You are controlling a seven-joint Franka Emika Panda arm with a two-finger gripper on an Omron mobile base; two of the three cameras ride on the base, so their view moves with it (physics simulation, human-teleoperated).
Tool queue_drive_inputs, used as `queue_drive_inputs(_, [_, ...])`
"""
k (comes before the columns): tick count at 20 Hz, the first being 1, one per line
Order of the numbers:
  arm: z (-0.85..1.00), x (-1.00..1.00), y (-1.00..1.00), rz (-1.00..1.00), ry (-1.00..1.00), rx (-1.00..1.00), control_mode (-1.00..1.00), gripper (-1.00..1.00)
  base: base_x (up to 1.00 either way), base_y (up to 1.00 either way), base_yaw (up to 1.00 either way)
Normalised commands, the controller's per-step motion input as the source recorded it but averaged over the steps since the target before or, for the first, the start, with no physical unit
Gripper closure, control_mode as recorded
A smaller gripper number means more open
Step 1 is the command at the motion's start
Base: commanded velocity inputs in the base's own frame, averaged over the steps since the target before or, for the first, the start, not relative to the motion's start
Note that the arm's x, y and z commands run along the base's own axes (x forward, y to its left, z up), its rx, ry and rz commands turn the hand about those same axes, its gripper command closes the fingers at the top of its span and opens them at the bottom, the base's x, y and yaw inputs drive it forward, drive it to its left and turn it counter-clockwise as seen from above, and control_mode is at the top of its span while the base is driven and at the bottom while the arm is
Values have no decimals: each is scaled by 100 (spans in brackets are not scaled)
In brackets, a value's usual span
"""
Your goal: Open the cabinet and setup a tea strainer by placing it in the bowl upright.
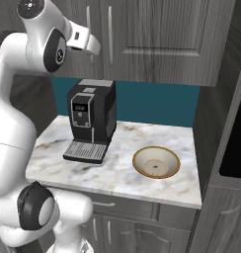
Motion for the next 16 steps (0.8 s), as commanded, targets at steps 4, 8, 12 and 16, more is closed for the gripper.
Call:
queue_drive_inputs(4, [0,43,0,1,0,0,-100,-100,0,0,0])
queue_drive_inputs(8, [0,42,0,1,0,0,-100,-100,0,0,0])
queue_drive_inputs(12, [0,42,0,0,0,0,-100,-100,0,0,0])
queue_drive_inputs(16, [-1,42,5,0,0,0,-100,-100,0,0,0])
